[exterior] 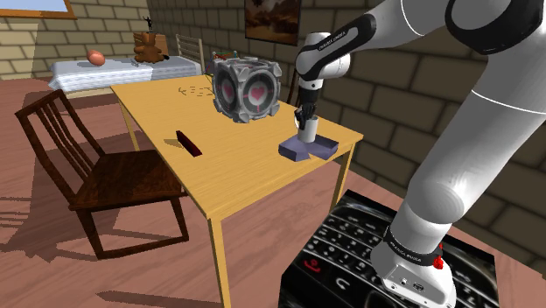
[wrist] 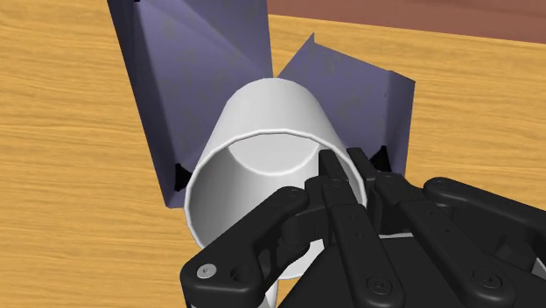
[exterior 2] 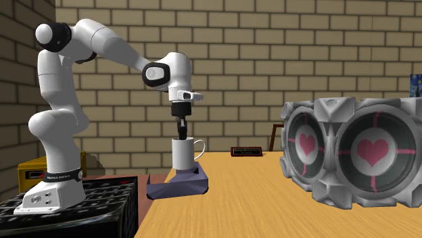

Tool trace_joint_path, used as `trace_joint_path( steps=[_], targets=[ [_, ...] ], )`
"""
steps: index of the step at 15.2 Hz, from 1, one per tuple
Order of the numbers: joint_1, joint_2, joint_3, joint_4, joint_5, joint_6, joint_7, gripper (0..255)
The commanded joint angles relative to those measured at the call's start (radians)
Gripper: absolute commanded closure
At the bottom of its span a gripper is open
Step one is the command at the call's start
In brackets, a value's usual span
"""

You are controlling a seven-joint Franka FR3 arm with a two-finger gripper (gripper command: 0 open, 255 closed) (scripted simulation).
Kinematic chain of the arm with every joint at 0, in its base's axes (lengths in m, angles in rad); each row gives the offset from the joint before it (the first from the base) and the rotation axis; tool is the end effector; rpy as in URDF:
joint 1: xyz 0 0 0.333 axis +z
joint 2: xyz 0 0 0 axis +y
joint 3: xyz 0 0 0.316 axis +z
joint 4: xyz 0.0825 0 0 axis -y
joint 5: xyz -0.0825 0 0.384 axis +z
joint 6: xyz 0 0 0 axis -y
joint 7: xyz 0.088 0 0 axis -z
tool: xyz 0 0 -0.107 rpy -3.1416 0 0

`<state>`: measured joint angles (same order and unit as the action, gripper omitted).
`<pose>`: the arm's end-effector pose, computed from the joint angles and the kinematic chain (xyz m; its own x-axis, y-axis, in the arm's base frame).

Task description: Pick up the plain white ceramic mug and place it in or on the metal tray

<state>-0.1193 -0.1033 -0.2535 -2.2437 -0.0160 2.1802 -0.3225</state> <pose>0.4740 -0.1876 0.4131 0.9984 -0.0405 0.0387 -0.0405 -0.9992 -0.0001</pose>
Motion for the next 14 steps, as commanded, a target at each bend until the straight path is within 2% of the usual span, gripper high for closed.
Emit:
trace_joint_path(
  steps=[1,9,10,14],
  targets=[
    [0.0,0.014,-0.001,-0.014,0.004,0.028,-0.003,255],
    [0.0,0.015,-0.001,-0.015,0.004,0.03,-0.003,255],
    [0.0,0.015,-0.001,-0.015,0.004,0.03,-0.003,0],
    [0.0,0.015,-0.001,-0.015,0.004,0.03,-0.003,0]
  ],
)
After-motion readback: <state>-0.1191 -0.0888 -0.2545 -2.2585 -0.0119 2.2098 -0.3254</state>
